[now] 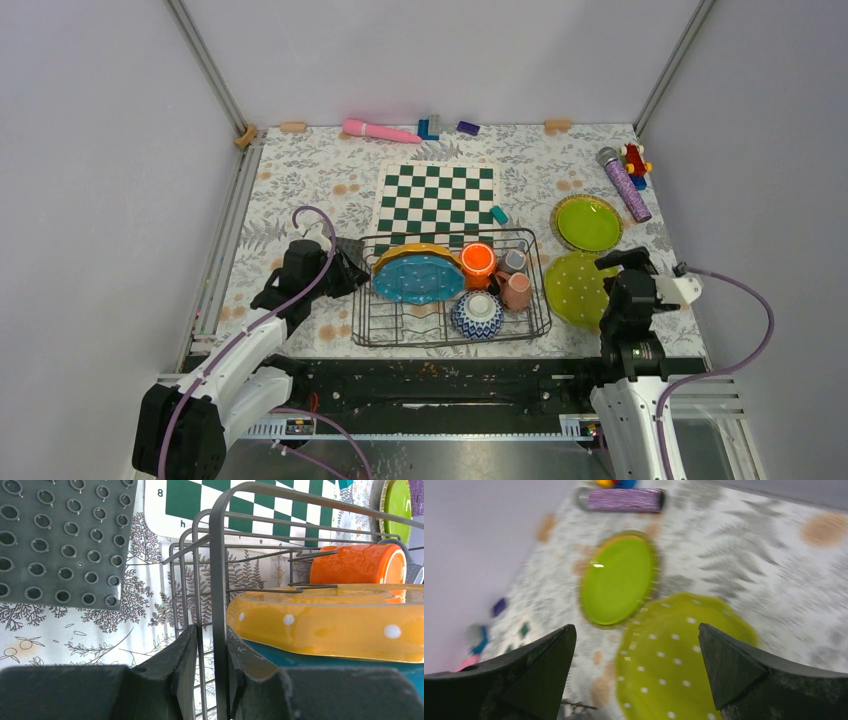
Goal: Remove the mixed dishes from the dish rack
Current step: Place the plate at the center of the board, then pick up the plate from the dish rack.
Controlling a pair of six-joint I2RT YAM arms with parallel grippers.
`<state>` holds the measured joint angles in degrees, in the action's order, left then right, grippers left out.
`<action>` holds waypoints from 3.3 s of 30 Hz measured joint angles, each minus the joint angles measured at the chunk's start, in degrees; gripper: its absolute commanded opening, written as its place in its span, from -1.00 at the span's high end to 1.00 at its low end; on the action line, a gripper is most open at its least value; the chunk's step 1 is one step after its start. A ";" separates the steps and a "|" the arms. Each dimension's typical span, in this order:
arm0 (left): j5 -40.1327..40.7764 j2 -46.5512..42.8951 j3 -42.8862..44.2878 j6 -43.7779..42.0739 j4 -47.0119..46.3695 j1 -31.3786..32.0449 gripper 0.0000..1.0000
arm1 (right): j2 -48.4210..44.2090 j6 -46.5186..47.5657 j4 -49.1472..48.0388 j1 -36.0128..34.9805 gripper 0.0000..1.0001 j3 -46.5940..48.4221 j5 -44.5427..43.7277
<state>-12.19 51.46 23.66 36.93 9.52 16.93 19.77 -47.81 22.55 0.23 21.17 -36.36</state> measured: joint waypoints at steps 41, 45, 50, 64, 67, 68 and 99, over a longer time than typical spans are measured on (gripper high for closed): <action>-0.11 -0.02 0.02 0.00 -0.04 0.02 0.53 | 49.70 77.77 -7.65 -44.72 -0.99 34.60 68.30; -0.11 -0.02 0.02 0.00 -0.02 0.02 0.53 | 50.25 79.45 -5.64 -44.76 -0.99 34.80 69.79; -0.11 -0.02 0.02 0.00 -0.02 0.02 0.54 | 50.14 80.21 -4.57 -44.87 -0.99 34.91 70.44; -0.11 -0.02 0.02 0.00 -0.02 0.02 0.54 | 54.93 81.42 -4.46 -45.20 -0.85 38.27 71.14; -0.09 -0.02 0.02 0.00 -0.04 0.02 0.54 | 56.02 81.61 -4.39 -45.20 -0.79 39.10 71.60; -0.09 -0.02 0.02 0.00 -0.04 0.02 0.54 | 56.30 81.64 -4.37 -45.20 -0.77 39.32 71.63; -0.02 0.02 0.02 0.00 -0.04 0.02 0.54 | 63.12 81.53 -4.85 -47.65 0.15 40.48 64.72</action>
<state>-12.21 51.48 23.68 36.93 9.47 16.95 82.89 33.71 17.69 -47.42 61.65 28.36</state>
